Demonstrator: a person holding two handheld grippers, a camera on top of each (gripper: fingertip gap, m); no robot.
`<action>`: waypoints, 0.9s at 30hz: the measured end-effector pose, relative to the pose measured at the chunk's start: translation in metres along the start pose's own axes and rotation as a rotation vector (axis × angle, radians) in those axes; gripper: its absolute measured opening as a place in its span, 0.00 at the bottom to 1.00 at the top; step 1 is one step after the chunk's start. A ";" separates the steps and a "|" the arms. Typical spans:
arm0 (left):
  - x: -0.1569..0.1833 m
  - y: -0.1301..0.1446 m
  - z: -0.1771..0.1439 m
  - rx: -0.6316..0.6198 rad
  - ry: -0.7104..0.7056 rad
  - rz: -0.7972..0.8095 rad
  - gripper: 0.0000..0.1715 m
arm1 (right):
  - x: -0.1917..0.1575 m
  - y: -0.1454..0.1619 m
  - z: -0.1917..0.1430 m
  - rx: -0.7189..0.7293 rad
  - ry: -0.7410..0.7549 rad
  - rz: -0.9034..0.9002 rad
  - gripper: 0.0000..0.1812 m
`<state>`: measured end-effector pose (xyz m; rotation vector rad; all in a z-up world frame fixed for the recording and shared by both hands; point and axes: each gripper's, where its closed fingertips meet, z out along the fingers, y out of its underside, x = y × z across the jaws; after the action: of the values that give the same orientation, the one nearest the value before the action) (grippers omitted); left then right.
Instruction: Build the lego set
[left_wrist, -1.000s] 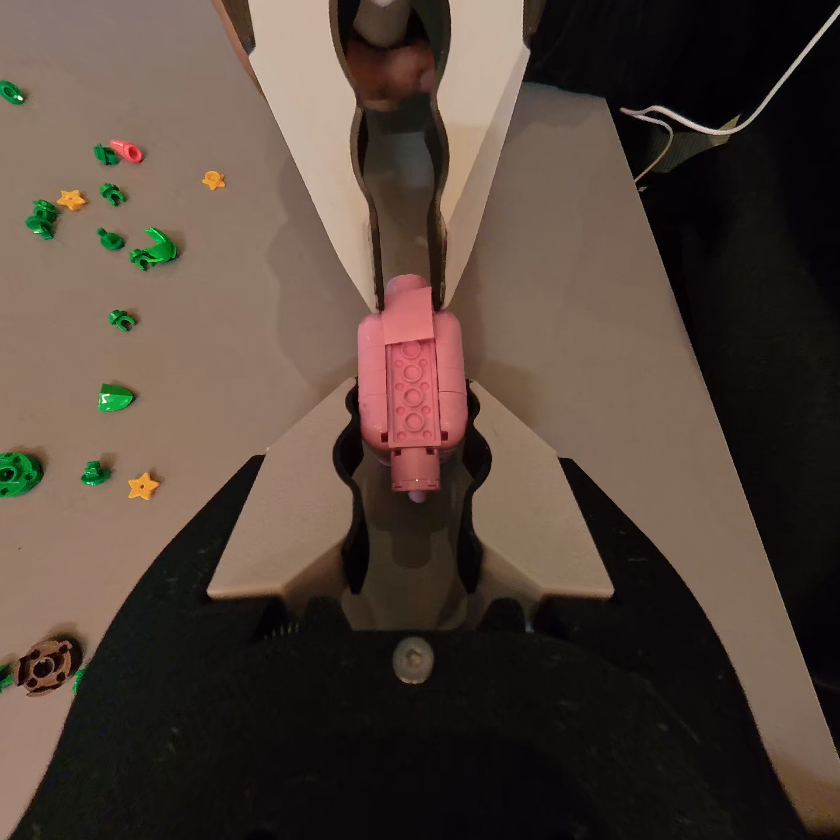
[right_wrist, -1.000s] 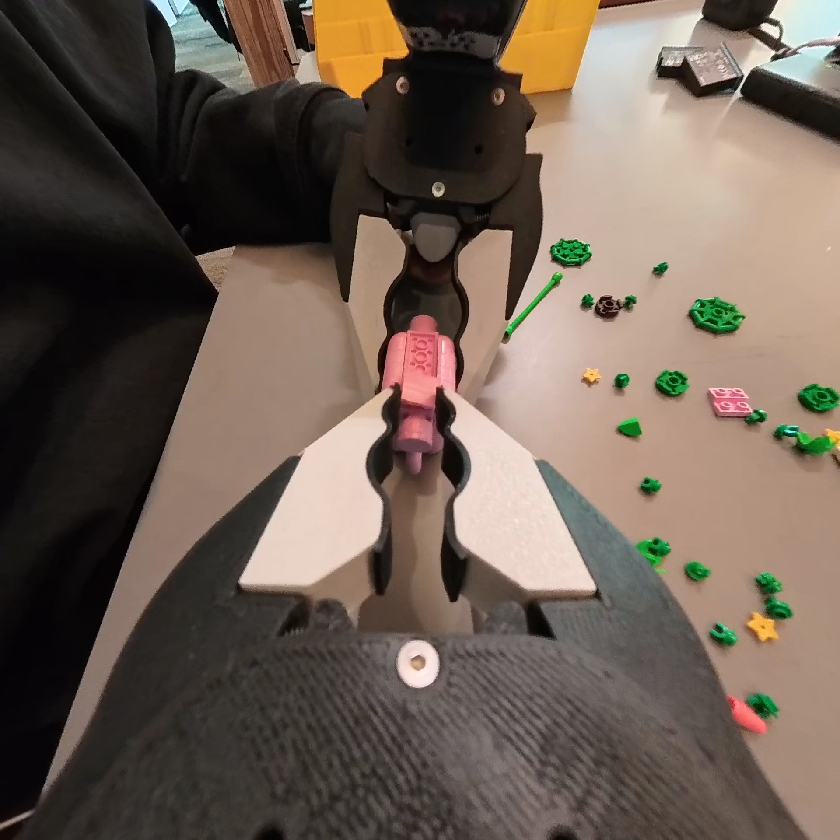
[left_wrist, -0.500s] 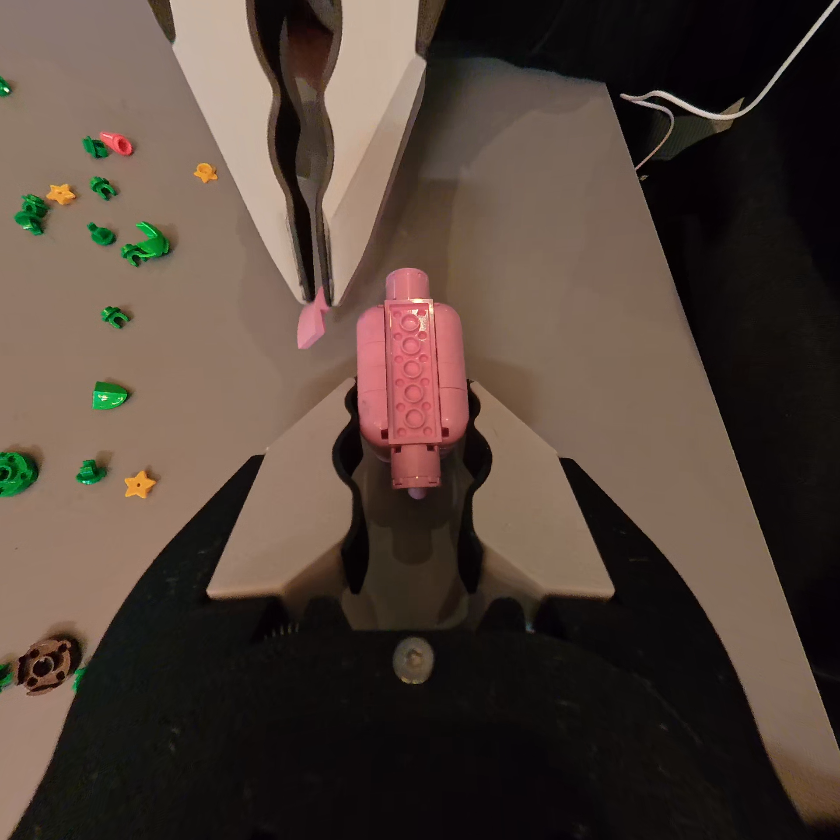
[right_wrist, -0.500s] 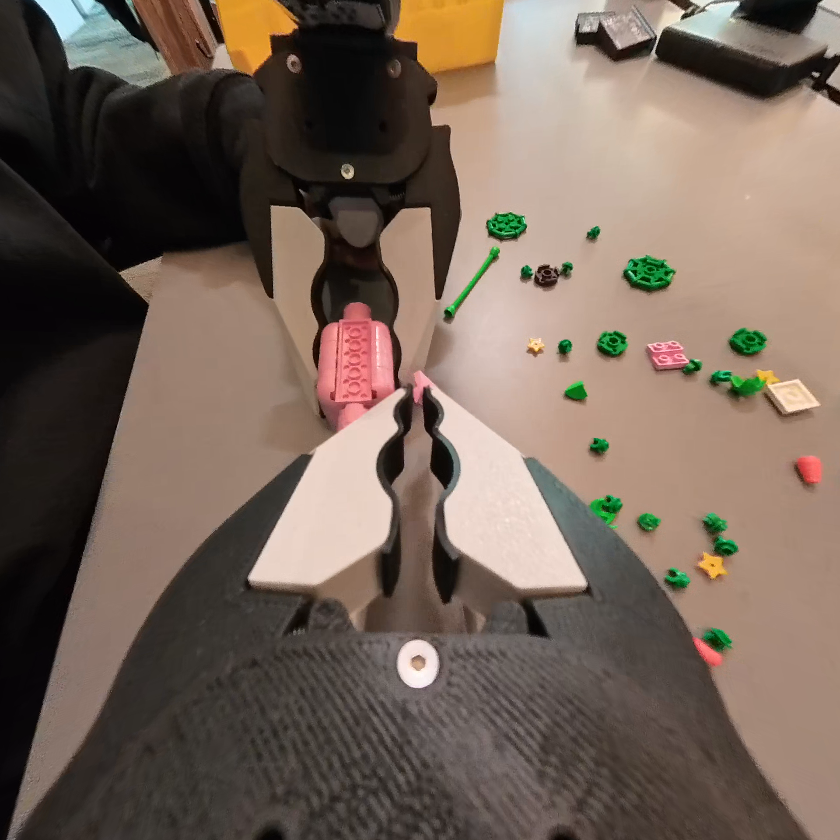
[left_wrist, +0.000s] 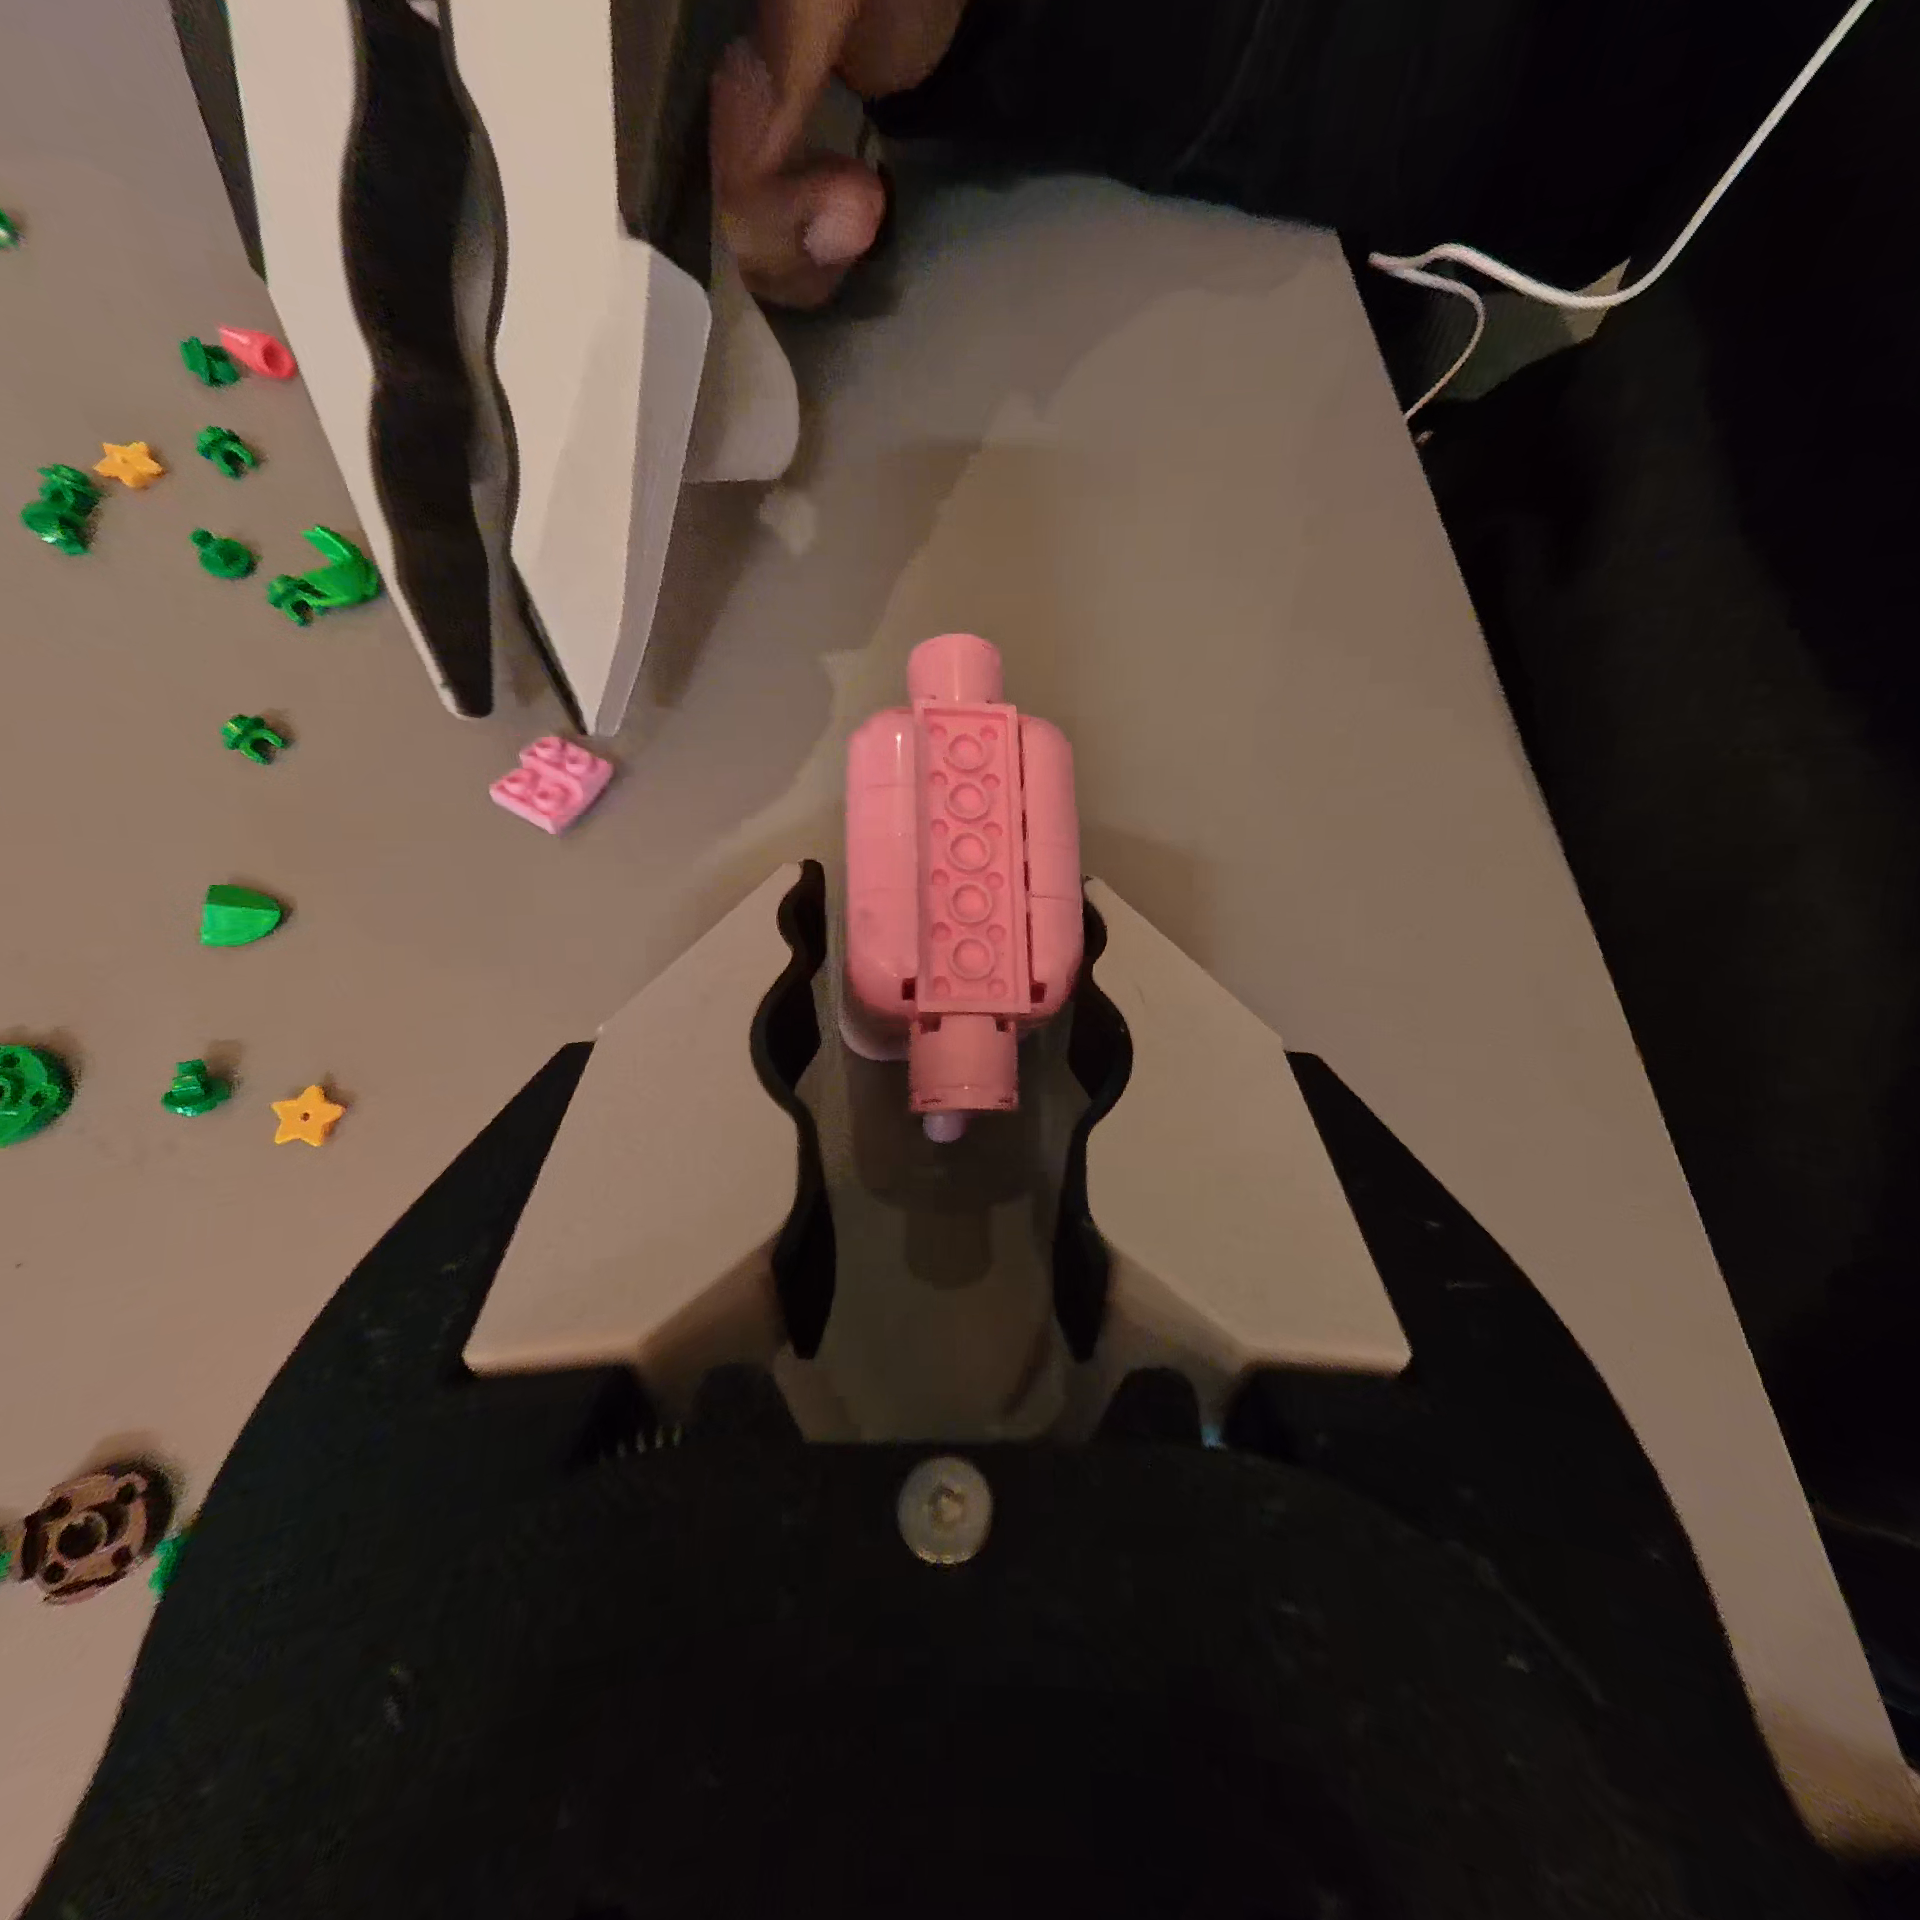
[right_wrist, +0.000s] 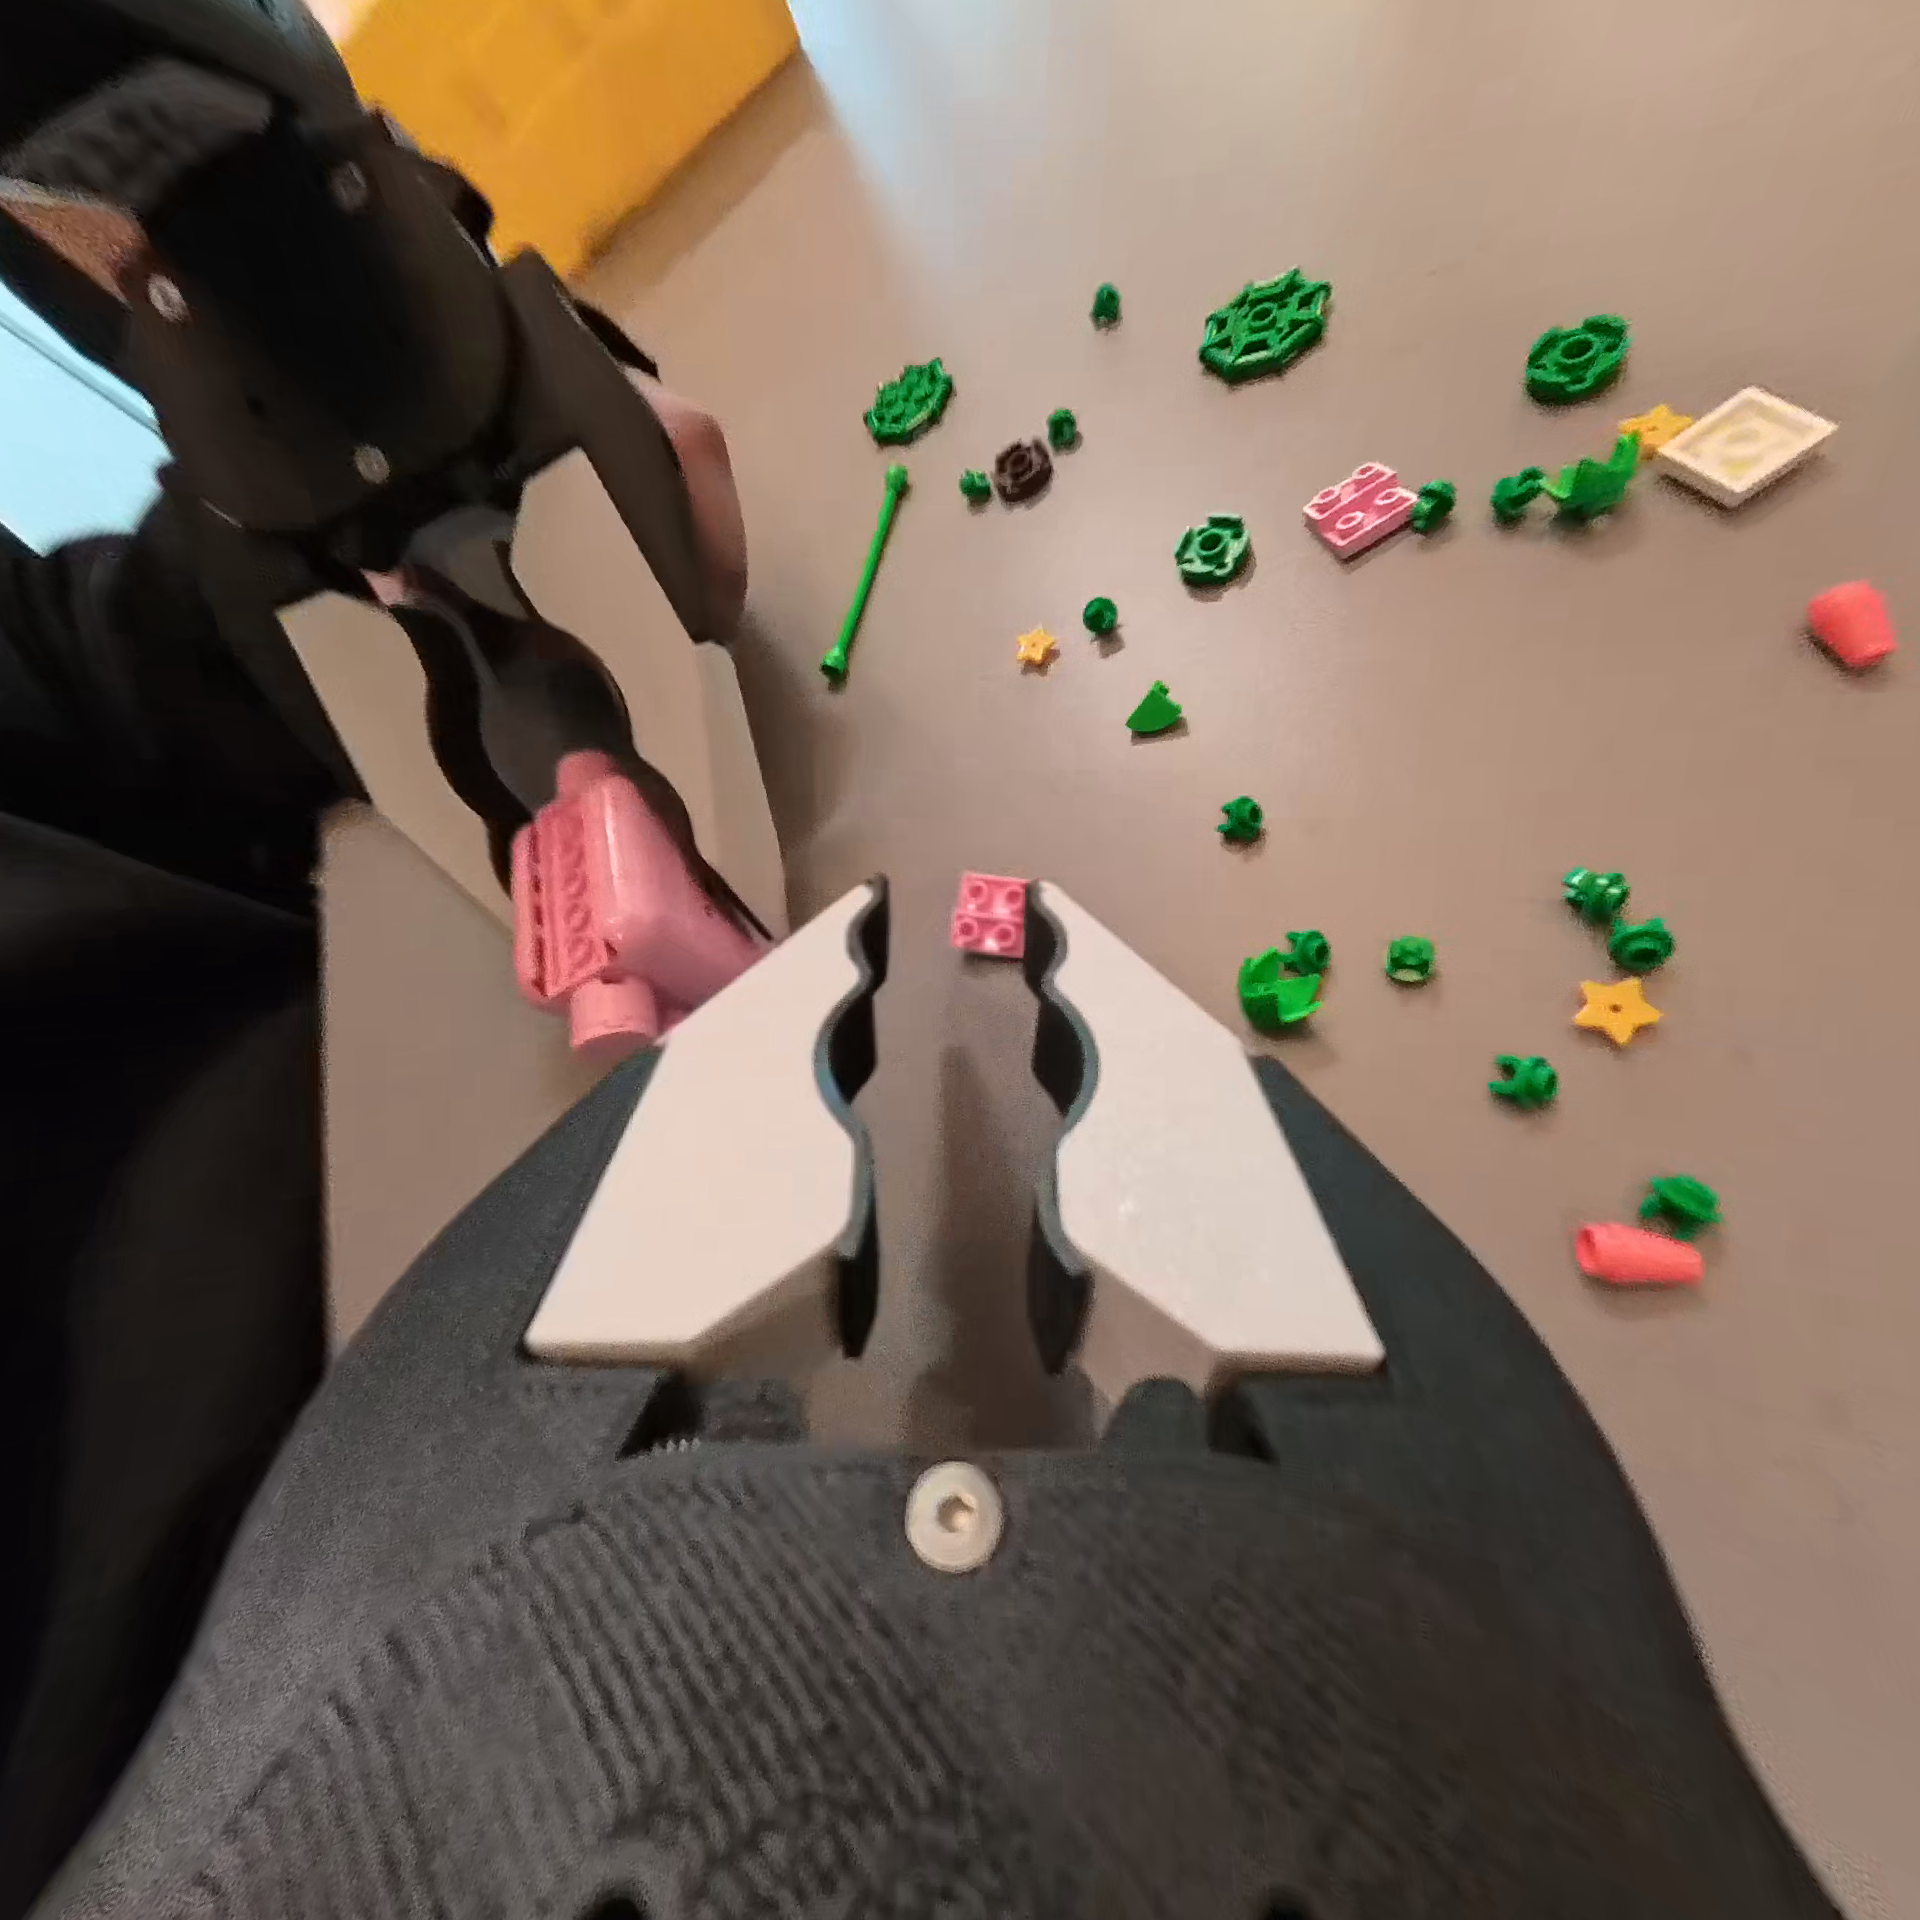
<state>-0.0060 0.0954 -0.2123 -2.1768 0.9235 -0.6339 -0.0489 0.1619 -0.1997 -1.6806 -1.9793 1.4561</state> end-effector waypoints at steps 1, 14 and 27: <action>0.000 -0.002 -0.002 0.015 0.001 -0.003 0.25 | 0.000 -0.003 -0.002 0.020 -0.019 0.028 0.17; -0.015 -0.031 -0.035 0.275 -0.011 -0.066 0.25 | 0.133 -0.215 -0.100 0.518 0.635 -0.326 0.07; -0.028 -0.029 -0.051 0.341 -0.092 -0.065 0.20 | 0.235 -0.326 -0.098 0.740 0.663 -0.259 0.06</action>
<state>-0.0440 0.1117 -0.1622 -1.9182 0.6456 -0.6640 -0.2843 0.4457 -0.0124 -1.2673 -1.0647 1.1186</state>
